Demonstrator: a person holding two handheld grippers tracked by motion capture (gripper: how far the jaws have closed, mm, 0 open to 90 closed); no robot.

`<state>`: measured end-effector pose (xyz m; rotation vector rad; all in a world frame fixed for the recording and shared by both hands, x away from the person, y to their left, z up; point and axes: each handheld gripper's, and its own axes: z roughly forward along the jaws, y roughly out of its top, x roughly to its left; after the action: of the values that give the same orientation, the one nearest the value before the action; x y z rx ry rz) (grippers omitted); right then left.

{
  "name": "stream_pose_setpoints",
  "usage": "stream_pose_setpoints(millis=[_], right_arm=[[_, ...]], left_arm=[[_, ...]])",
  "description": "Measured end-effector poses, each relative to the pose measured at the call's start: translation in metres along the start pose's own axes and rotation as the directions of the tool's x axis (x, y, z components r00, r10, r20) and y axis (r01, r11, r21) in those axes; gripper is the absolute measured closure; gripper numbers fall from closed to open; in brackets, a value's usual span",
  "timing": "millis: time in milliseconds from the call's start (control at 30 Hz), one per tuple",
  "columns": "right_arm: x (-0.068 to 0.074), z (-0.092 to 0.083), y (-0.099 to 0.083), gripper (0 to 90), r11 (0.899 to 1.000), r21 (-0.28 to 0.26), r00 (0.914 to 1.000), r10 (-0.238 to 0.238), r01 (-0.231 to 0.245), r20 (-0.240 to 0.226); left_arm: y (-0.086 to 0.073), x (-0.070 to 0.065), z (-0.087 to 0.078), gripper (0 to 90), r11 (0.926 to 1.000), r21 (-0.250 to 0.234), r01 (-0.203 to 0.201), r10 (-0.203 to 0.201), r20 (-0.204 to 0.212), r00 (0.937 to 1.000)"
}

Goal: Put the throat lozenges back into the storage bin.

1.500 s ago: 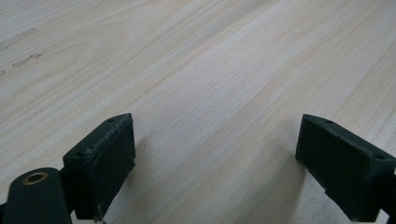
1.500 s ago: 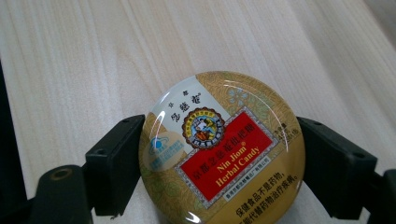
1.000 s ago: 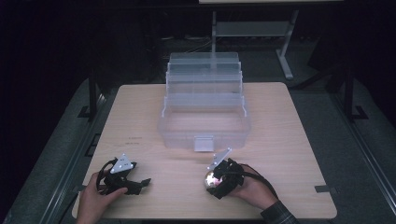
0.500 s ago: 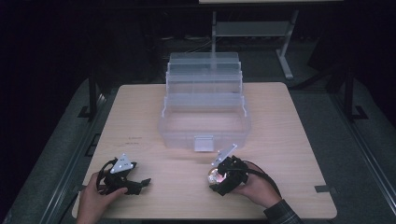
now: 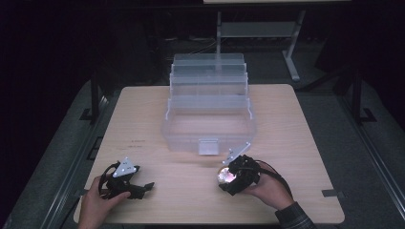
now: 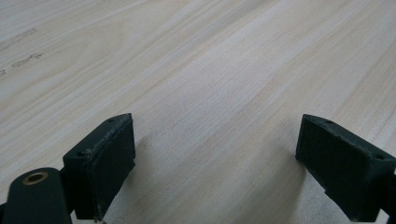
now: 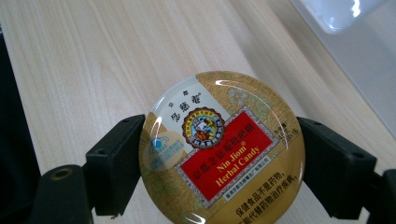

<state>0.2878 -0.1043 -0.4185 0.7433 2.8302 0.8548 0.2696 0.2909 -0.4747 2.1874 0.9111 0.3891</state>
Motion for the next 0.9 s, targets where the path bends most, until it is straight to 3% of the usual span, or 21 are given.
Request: stream_pose_setpoints(millis=[900], right_arm=[[-0.014, -0.029, 0.003, 19.7, 0.998, -0.059, 0.9991, 0.031, -0.029, 0.029]], left_arm=[[0.0, 0.0, 0.0, 11.1, 1.0, 0.0, 0.0, 0.0, 0.0, 1.0]])
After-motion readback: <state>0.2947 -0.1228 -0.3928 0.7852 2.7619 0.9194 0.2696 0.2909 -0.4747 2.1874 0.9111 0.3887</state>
